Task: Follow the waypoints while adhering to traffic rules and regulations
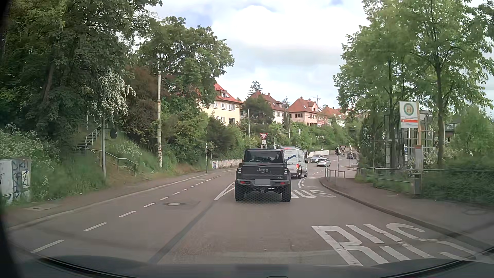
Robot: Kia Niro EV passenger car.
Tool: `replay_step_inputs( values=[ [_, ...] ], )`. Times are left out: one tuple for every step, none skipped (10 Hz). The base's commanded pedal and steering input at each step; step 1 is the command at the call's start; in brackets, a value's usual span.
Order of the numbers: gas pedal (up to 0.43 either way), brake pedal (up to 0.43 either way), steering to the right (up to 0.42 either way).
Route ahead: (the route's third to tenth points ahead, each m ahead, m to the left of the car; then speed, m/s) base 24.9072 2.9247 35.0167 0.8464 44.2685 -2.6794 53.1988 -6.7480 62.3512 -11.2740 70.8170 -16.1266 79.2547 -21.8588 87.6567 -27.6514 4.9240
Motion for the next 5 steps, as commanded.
replay_step_inputs(
  values=[
    [0.087,0.0,0.001],
    [0.087,0.0,0.001],
    [0.087,0.0,0.001],
    [0.087,0.0,0.001],
    [0.087,0.0,0.001]
  ],
)
